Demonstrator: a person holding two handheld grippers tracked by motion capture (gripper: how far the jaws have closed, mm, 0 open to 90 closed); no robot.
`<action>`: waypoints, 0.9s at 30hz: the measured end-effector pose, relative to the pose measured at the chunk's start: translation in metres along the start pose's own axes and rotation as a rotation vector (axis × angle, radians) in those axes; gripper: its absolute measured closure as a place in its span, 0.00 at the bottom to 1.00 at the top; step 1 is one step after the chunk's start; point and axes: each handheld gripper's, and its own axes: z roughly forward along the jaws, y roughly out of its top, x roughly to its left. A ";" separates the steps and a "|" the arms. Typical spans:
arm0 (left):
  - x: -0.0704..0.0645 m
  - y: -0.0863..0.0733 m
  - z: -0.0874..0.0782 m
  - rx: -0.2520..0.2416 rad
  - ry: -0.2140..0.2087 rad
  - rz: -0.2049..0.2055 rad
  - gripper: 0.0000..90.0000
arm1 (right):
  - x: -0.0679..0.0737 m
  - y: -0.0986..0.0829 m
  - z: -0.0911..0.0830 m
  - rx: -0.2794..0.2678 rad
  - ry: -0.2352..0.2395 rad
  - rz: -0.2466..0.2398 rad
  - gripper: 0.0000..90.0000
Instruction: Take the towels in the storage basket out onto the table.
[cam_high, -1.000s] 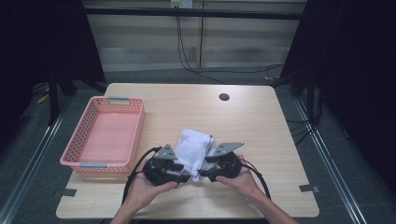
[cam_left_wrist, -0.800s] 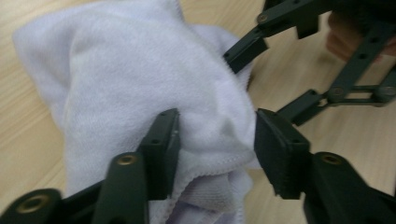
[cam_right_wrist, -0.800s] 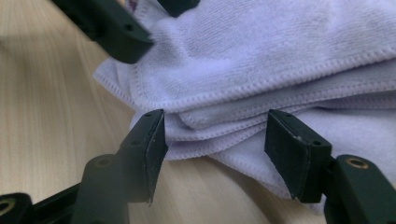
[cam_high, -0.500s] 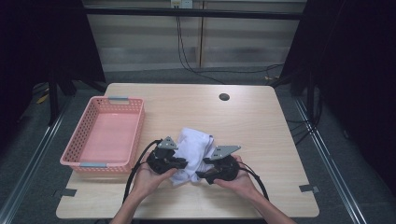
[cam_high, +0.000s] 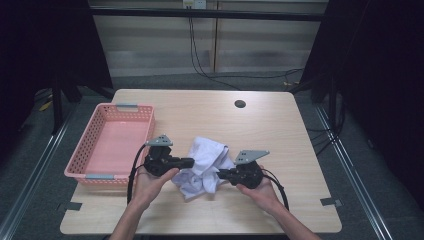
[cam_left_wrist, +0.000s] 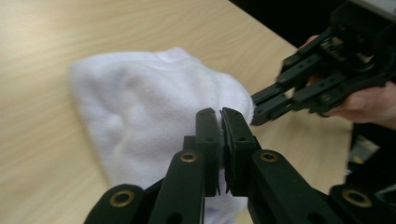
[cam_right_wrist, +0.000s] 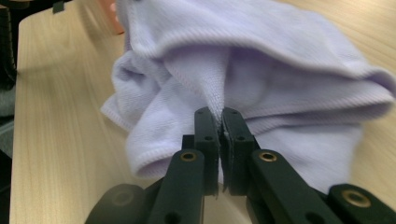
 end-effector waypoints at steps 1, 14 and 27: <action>0.000 0.000 0.000 0.000 0.000 0.000 0.96 | -0.003 -0.001 -0.003 -0.007 -0.005 0.008 0.96; 0.011 0.013 -0.053 -0.098 0.117 -0.064 0.97 | -0.069 0.020 -0.126 -0.201 -0.270 0.156 0.97; 0.032 -0.006 -0.052 -0.066 0.125 -0.123 0.85 | -0.119 -0.025 -0.156 -0.117 -0.435 0.267 0.82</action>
